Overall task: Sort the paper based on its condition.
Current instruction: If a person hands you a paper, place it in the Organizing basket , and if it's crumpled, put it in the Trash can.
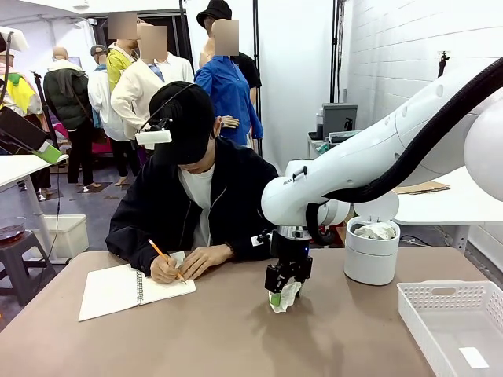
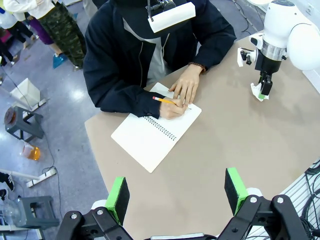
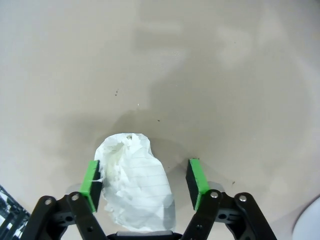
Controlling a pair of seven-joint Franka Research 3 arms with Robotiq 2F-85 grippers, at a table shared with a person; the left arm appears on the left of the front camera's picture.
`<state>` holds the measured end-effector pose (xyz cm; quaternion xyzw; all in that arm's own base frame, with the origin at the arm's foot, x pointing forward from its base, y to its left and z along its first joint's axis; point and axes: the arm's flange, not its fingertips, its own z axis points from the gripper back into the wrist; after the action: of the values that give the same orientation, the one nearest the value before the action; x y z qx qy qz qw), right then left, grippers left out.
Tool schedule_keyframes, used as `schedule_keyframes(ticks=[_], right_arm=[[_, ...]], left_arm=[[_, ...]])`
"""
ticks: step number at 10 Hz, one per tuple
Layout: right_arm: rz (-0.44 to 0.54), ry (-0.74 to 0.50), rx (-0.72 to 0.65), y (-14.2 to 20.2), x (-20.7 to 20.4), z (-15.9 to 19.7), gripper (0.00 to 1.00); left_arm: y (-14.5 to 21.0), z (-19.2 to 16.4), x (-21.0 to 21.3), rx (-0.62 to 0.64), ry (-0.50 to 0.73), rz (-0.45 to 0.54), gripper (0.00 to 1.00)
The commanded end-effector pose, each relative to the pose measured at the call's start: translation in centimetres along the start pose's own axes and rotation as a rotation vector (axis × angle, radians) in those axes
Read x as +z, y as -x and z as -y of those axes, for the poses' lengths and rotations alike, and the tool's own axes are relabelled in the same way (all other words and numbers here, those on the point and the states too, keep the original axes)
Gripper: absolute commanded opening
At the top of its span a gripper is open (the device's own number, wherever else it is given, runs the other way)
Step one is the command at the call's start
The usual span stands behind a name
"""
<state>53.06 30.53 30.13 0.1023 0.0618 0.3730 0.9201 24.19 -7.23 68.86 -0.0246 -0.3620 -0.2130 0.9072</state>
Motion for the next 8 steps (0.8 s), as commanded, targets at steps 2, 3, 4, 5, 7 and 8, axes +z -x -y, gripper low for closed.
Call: schedule_keyframes(ticks=[2,3,4,5,7,8], right_arm=[[-0.002,0.002,0.014,0.0,0.0,0.0,0.65],[-0.002,0.002,0.014,0.0,0.0,0.0,0.65],[-0.002,0.002,0.014,0.0,0.0,0.0,0.65],[-0.002,0.002,0.014,0.0,0.0,0.0,0.65],[0.002,0.003,0.004,0.0,0.2,-0.1,0.45],[0.062,0.061,-0.137,2.5,4.7,-2.3,0.45]], left_arm=[[0.0,-0.1,0.0,0.001,-0.01,-0.002,1.0],[0.0,-0.1,0.0,0.001,-0.01,-0.002,1.0],[0.0,-0.1,0.0,0.001,-0.01,-0.002,1.0],[0.0,-0.1,0.0,0.001,-0.01,-0.002,1.0],[0.0,-0.1,0.0,0.001,-0.01,-0.002,1.0],[0.0,-0.1,0.0,0.001,-0.01,-0.002,1.0]])
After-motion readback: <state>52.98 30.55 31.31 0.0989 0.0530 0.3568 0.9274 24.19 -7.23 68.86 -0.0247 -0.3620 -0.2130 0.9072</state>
